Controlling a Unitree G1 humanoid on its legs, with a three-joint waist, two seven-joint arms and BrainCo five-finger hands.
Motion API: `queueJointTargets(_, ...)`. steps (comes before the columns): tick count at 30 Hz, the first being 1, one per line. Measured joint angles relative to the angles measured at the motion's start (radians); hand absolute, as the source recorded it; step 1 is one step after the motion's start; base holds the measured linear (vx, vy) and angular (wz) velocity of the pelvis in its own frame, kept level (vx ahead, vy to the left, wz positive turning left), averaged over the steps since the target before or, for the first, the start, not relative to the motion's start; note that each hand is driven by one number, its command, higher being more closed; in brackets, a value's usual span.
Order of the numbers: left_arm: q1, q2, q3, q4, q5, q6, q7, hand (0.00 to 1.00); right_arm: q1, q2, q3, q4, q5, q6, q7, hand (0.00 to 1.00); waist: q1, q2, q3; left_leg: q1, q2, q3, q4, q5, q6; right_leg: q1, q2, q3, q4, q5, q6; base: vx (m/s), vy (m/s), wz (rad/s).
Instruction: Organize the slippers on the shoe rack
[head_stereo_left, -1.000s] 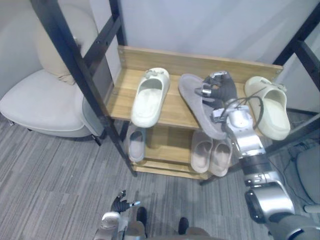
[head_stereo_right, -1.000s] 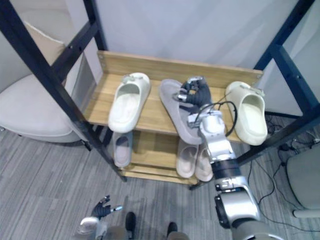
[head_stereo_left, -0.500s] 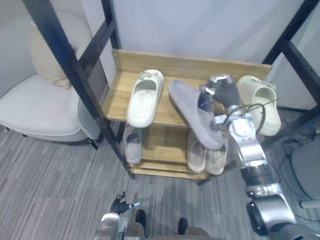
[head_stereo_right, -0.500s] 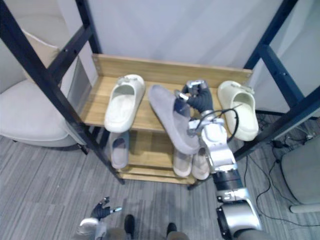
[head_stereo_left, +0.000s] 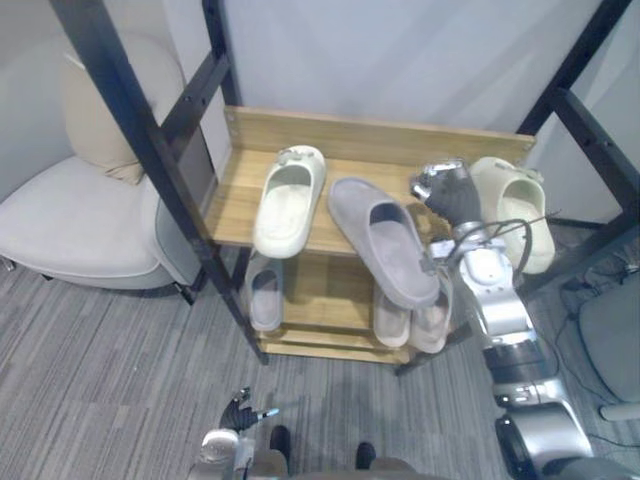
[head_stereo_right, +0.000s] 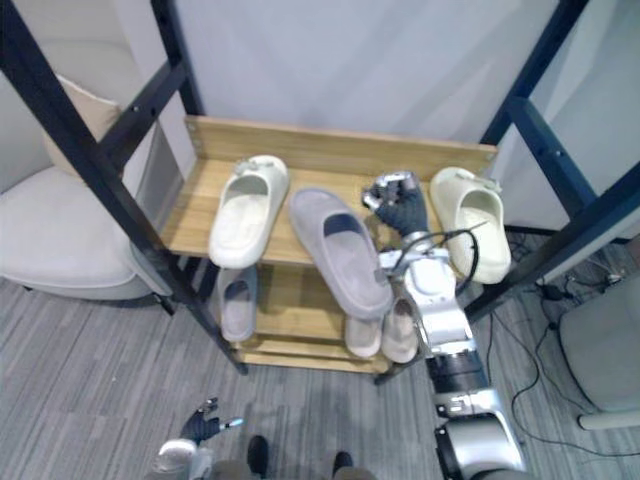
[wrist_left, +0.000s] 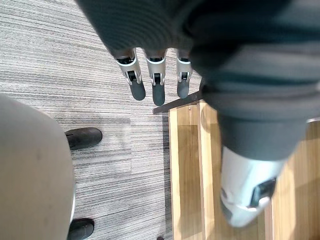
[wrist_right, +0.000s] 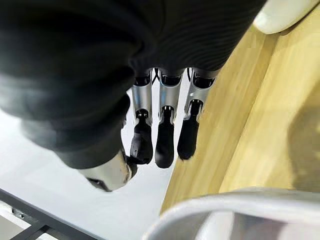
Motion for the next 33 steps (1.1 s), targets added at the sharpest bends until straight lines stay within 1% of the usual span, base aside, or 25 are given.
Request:
queueJointTargets(4, 0.0, -0.003, 0.0, 0.002, 0.001, 0.0, 0.0, 0.0, 0.018, 0.0, -0.023, -0.021, -0.016, 0.0, -0.007, 0.0, 0.0, 0.005, -0.003, 0.0, -0.002, -0.013, 0.0, 0.0, 0.0, 0.0, 0.0, -0.001, 0.001, -0.001, 0.001, 0.0, -0.004, 0.01)
queueJointTargets(8, 0.003, -0.006, 0.0, 0.009, 0.002, 0.0, 0.0, 0.0, 0.057, -0.01, -0.035, -0.092, -0.123, -0.006, -0.015, 0.0, -0.002, 0.011, -0.016, 0.0, -0.004, -0.025, 0.0, 0.0, 0.0, 0.0, -0.001, -0.003, 0.004, -0.003, 0.005, 0.0, -0.005, 0.01)
queueJointTargets(12, 0.004, -0.006, 0.0, 0.009, 0.002, 0.0, -0.001, 0.0, 0.083, -0.037, -0.035, -0.109, -0.212, -0.006, 0.003, 0.0, -0.003, 0.011, -0.017, 0.0, -0.005, -0.031, 0.0, 0.001, 0.001, -0.001, -0.002, -0.004, 0.007, -0.004, 0.006, -0.01, -0.005, 0.0)
queueJointTargets(16, 0.004, -0.006, 0.0, 0.009, 0.002, 0.0, -0.002, 0.0, 0.097, -0.053, -0.034, -0.109, -0.254, -0.006, 0.02, 0.0, -0.003, 0.011, -0.017, 0.0, -0.008, -0.039, 0.0, 0.001, 0.002, 0.0, -0.004, -0.007, 0.009, -0.005, 0.008, -0.01, -0.004, 0.01)
queueJointTargets(17, 0.005, -0.006, 0.0, 0.009, 0.002, 0.0, -0.003, 0.0, 0.099, -0.064, -0.033, -0.109, -0.28, -0.006, 0.024, 0.0, -0.003, 0.01, -0.017, 0.0, -0.009, -0.042, 0.0, 0.002, 0.003, 0.0, -0.005, -0.008, 0.009, -0.006, 0.008, -0.02, -0.012, 0.04)
queueJointTargets(20, 0.005, -0.006, 0.0, 0.009, 0.002, 0.0, -0.004, 0.0, 0.103, -0.08, -0.032, -0.109, -0.292, -0.006, 0.041, 0.0, -0.003, 0.01, -0.018, -0.001, -0.011, -0.046, 0.0, 0.002, 0.003, 0.001, -0.007, -0.011, 0.01, -0.006, 0.009, 0.0, -0.004, 0.01)
queueJointTargets(23, 0.005, -0.006, 0.0, 0.009, 0.003, 0.0, -0.005, 0.0, 0.114, -0.107, -0.029, -0.109, -0.328, -0.006, 0.06, 0.0, -0.003, 0.009, -0.018, -0.002, -0.013, -0.054, 0.0, 0.002, 0.003, 0.004, -0.009, -0.019, 0.008, -0.007, 0.01, -0.01, -0.017, 0.06)
queueJointTargets(25, 0.005, -0.006, 0.0, 0.009, 0.003, 0.0, -0.008, 0.0, 0.114, -0.11, -0.027, -0.109, -0.356, -0.006, 0.07, 0.0, -0.003, 0.009, -0.019, -0.002, -0.013, -0.055, 0.0, 0.002, 0.003, 0.005, -0.009, -0.02, 0.008, -0.007, 0.01, 0.0, -0.011, 0.02)
queueJointTargets(30, 0.005, -0.004, 0.0, 0.008, 0.003, 0.0, -0.022, 0.0, 0.114, -0.111, -0.016, -0.106, -0.361, -0.005, 0.085, 0.0, -0.003, 0.007, -0.021, -0.003, -0.013, -0.056, 0.0, 0.002, 0.003, 0.005, -0.009, -0.021, 0.008, -0.007, 0.01, 0.0, 0.0, 0.0)
queueJointTargets(33, 0.006, -0.003, -0.001, 0.008, 0.003, 0.0, -0.023, 0.0, 0.114, -0.118, 0.014, -0.102, -0.362, -0.003, 0.085, 0.0, -0.003, 0.005, -0.024, -0.003, -0.013, -0.056, 0.0, 0.002, 0.004, 0.005, -0.009, -0.022, 0.008, -0.007, 0.01, 0.0, 0.0, 0.0)
